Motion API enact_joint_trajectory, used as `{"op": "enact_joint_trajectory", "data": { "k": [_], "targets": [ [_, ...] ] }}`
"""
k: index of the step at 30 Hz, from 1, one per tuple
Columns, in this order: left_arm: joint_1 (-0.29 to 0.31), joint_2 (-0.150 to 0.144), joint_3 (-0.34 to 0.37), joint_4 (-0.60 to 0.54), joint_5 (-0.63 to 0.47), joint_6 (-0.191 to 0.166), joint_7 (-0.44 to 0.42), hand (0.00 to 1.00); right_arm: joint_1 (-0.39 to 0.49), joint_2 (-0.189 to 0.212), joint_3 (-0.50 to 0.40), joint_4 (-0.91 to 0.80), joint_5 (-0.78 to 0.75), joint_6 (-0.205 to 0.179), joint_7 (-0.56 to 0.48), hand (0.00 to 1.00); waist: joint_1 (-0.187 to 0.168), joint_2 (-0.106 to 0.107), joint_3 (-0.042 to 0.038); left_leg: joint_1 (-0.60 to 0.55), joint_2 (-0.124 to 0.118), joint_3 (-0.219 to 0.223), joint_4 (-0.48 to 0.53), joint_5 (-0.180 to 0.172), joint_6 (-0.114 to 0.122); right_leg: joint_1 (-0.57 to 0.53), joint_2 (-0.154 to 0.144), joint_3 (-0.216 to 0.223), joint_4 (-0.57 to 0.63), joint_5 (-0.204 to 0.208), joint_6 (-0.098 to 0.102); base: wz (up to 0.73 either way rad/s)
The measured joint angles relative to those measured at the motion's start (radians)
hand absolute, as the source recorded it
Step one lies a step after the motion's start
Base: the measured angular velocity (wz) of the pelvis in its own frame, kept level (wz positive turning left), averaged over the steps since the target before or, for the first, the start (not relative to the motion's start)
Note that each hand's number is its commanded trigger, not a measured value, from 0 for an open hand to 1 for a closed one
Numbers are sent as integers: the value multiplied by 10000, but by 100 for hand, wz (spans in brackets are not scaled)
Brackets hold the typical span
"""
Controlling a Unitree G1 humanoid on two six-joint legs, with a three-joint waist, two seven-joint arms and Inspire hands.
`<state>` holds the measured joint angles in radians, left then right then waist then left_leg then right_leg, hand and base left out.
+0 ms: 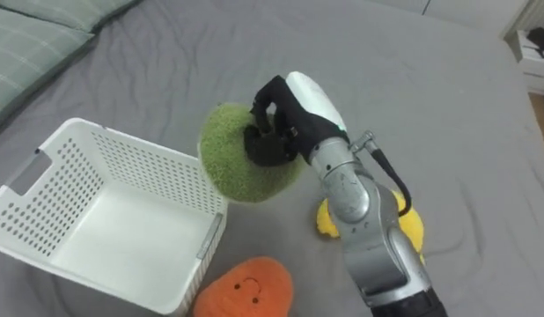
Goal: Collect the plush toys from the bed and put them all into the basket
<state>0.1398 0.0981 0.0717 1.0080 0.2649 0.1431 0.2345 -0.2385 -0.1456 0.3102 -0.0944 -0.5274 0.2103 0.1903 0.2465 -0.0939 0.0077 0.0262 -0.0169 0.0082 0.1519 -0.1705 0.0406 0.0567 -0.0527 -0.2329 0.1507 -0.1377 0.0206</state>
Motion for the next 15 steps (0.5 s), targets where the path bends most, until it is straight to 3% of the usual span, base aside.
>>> {"op": "enact_joint_trajectory", "data": {
  "k": [15],
  "targets": [
    [-262, 76, -166, -2, 25, 100, -1, 0, -198, 341, 1101, 0, -664, 316, 597, 100, 638, -347, 53, -85, -70, -252, 11, 11, 4, 17, -45, -251, -5, -1, 1, 3]
  ]
}}
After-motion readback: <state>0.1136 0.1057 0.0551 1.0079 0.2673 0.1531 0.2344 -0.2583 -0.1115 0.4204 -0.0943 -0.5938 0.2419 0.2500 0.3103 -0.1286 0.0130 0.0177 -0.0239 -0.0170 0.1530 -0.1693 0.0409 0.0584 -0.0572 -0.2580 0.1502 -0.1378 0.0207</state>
